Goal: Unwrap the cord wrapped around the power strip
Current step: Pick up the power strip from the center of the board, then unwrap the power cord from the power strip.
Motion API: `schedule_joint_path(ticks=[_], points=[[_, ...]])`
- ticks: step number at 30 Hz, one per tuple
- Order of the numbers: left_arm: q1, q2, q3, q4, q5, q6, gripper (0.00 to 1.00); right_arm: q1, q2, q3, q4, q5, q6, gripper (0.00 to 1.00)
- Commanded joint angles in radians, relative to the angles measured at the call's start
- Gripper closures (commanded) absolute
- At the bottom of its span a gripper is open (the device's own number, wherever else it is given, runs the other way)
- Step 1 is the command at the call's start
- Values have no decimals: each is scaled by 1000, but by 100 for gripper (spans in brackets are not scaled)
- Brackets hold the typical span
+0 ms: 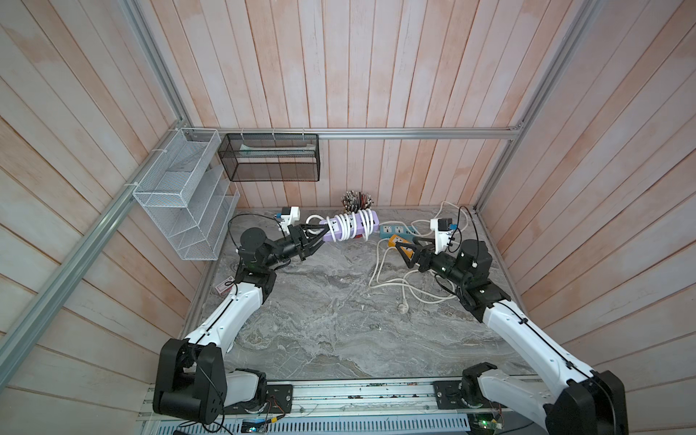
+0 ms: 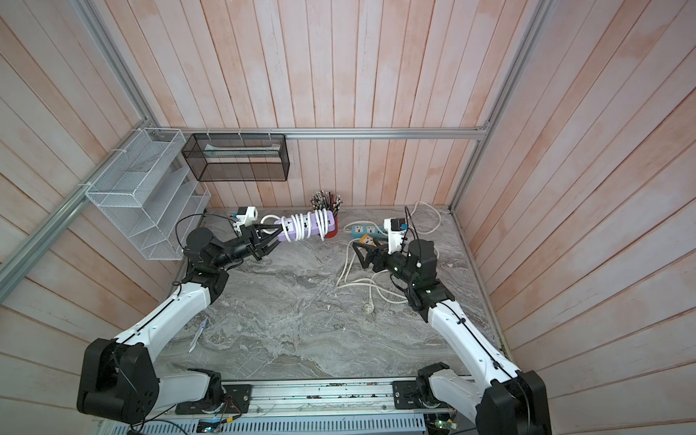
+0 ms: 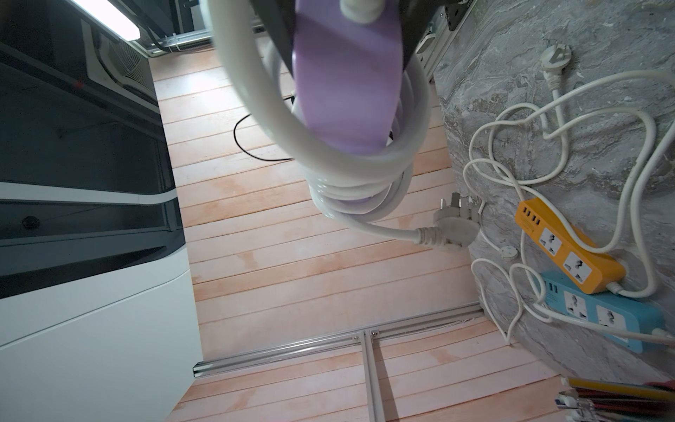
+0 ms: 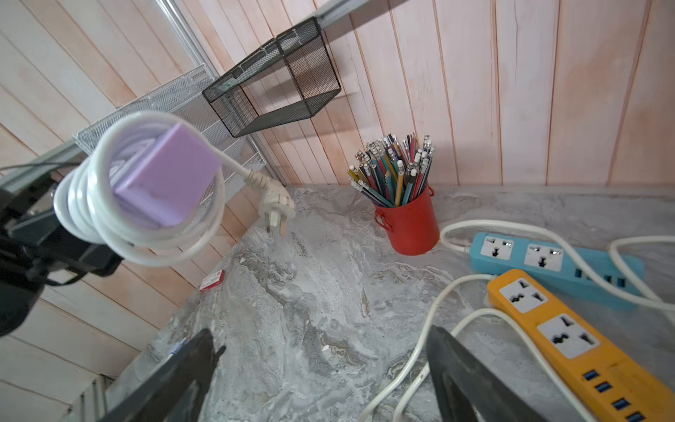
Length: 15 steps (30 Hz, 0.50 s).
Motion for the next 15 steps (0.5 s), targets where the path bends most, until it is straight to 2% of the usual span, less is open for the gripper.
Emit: schedule_joint_path(ticks=[1, 7, 15], points=[[-1, -14, 34, 92, 34, -54, 100, 57, -21, -114, 201, 116, -170, 8], [-13, -30, 28, 95, 28, -63, 100, 177, 20, -209, 507, 216, -312, 9], [-52, -61, 29, 82, 5, -66, 100, 231, 191, -135, 708, 187, -338, 11]])
